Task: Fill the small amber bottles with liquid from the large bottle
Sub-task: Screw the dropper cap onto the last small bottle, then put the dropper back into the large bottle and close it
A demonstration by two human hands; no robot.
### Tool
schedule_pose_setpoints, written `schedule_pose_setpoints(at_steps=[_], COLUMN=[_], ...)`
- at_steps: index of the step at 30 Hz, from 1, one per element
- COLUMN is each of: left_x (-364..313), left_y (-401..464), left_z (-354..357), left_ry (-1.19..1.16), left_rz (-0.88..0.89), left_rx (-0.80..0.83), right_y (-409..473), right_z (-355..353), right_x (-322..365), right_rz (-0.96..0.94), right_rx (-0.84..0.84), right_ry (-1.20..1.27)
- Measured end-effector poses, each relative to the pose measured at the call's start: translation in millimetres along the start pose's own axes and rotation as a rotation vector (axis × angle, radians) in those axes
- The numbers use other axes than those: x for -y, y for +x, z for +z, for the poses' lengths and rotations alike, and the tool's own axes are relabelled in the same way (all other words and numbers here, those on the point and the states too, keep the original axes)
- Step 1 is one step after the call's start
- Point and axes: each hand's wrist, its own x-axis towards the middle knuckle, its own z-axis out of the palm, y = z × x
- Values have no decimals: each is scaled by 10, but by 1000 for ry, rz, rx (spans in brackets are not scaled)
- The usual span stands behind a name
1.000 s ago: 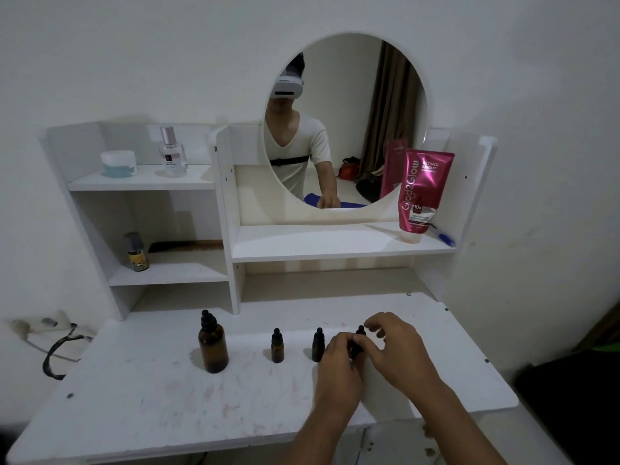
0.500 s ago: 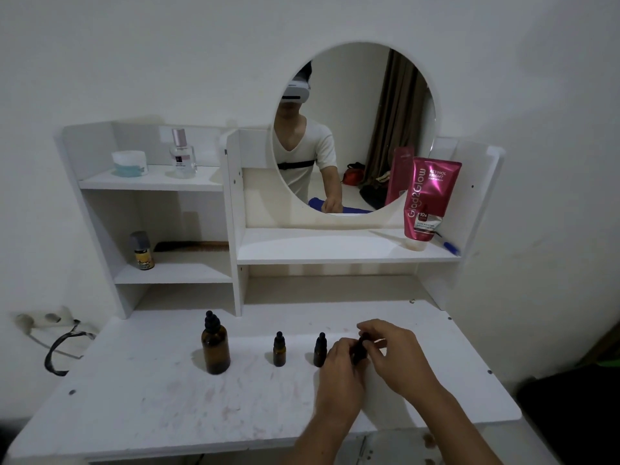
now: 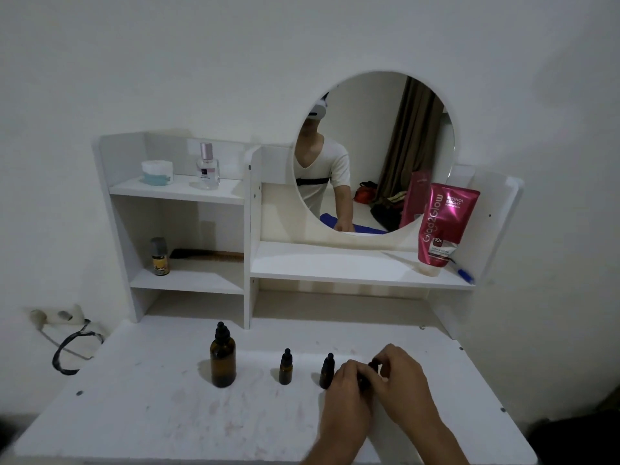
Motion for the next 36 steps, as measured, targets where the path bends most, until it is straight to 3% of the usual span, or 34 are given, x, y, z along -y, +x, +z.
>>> schedule_pose_setpoints(at_steps=[8,13,19,30,36], left_x=[-22,36,-9,-20,-78], left_y=[25,77,9,29,27], left_z=[4,24,-34,-34,-39], left_ry=[42,110,19,-21,43], left_rz=[-52,-36,-91,-17,-38], left_rx=[3,15,27,65,36], right_y=[-7,11,34,17,-47], right_z=[-6,-54,-36,-6,67], right_x=[-88,-2,-66,71,1], right_rz=[-141,11,-128,22,-2], right_rx=[15,-34,80,33,1], right_ry=[144,54,94,-9,8])
